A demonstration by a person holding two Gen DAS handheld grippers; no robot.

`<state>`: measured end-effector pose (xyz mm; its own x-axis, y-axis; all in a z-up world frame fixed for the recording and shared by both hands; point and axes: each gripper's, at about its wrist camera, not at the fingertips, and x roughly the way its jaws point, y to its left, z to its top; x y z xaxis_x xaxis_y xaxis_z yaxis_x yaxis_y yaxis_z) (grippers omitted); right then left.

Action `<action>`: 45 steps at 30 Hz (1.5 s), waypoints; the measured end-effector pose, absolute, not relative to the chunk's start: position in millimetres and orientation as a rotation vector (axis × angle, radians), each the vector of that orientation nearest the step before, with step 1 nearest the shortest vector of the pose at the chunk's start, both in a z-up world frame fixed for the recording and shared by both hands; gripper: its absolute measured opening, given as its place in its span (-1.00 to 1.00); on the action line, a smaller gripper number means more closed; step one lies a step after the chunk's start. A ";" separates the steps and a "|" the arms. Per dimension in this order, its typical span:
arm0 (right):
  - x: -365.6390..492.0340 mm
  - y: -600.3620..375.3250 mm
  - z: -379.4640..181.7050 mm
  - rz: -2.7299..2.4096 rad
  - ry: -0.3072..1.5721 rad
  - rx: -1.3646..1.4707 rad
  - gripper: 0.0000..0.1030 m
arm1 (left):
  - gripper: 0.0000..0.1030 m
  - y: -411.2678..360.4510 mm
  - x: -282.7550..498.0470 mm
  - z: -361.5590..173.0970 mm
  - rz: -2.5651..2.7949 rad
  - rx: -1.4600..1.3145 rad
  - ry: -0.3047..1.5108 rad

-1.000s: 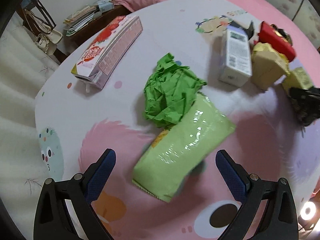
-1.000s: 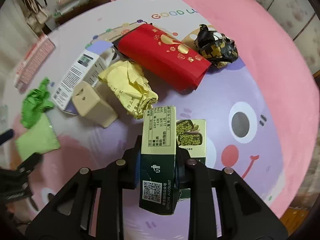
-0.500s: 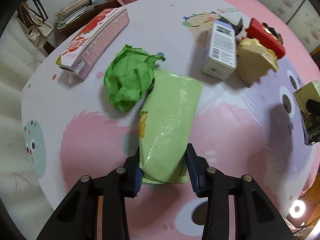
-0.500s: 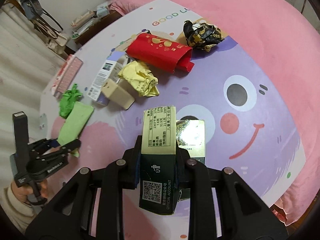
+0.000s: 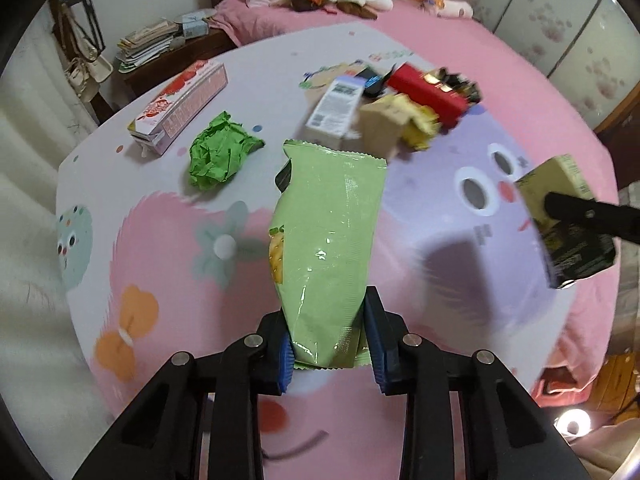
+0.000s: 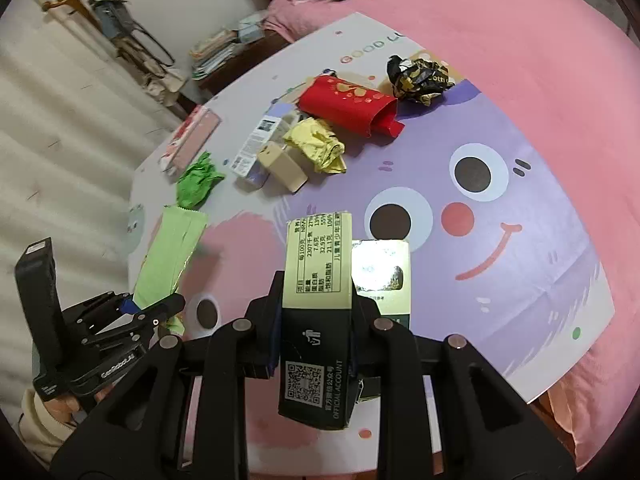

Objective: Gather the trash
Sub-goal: 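Carry both items over the bin and open the left tool to drop its wrapper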

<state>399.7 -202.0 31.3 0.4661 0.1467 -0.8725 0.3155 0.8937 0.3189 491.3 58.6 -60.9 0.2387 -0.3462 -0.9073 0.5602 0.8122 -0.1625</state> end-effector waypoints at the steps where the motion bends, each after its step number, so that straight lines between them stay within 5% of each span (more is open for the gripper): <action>1: 393.3 -202.6 34.5 -0.088 1.085 0.475 -0.59 | -0.41 58.5 481.4 -54.7 -0.624 0.199 1.166; 15: 257.9 -227.6 54.9 0.286 1.043 0.387 -0.59 | -0.41 7.9 277.3 27.1 -0.416 0.024 1.048; 23: 163.8 -249.5 8.4 0.357 1.162 0.434 -0.59 | -0.41 -13.6 148.6 28.8 -0.336 0.006 1.095; 34: 97.0 -266.2 -91.7 0.259 1.323 0.536 -0.59 | -0.41 -36.5 61.4 -45.0 -0.366 0.090 1.250; 45: 69.4 -266.8 -251.6 0.114 1.442 0.551 -0.59 | -0.41 -66.1 49.8 -207.0 -0.482 0.098 1.382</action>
